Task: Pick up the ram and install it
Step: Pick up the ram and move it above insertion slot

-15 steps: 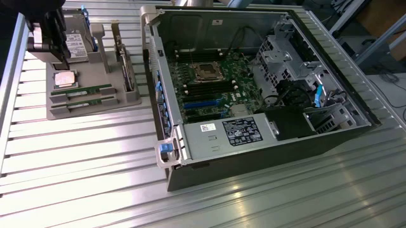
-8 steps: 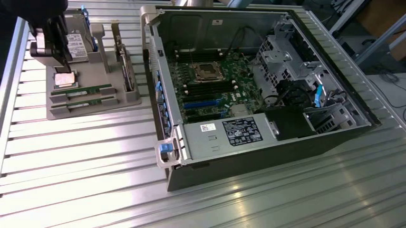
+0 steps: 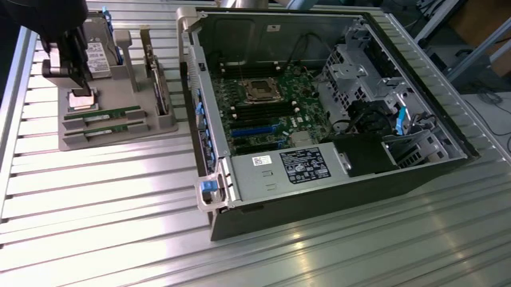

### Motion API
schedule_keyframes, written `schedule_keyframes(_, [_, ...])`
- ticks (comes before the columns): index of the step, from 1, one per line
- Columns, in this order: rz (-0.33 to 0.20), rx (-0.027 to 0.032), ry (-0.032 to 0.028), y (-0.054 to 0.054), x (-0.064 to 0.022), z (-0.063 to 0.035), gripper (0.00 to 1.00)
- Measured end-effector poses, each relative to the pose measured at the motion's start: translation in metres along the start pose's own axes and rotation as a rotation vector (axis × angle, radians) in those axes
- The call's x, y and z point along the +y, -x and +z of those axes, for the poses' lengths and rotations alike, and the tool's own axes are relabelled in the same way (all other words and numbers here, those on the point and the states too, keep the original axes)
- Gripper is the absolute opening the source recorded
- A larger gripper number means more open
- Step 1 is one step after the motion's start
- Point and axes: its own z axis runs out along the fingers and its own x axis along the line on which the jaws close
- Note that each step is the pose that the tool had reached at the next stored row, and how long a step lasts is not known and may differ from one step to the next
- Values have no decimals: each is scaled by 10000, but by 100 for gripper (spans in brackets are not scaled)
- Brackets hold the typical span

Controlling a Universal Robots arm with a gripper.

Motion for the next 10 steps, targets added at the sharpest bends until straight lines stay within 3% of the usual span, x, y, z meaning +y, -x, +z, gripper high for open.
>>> schedule_keyframes(10, [1, 0, -1, -6, -6, 134, 36])
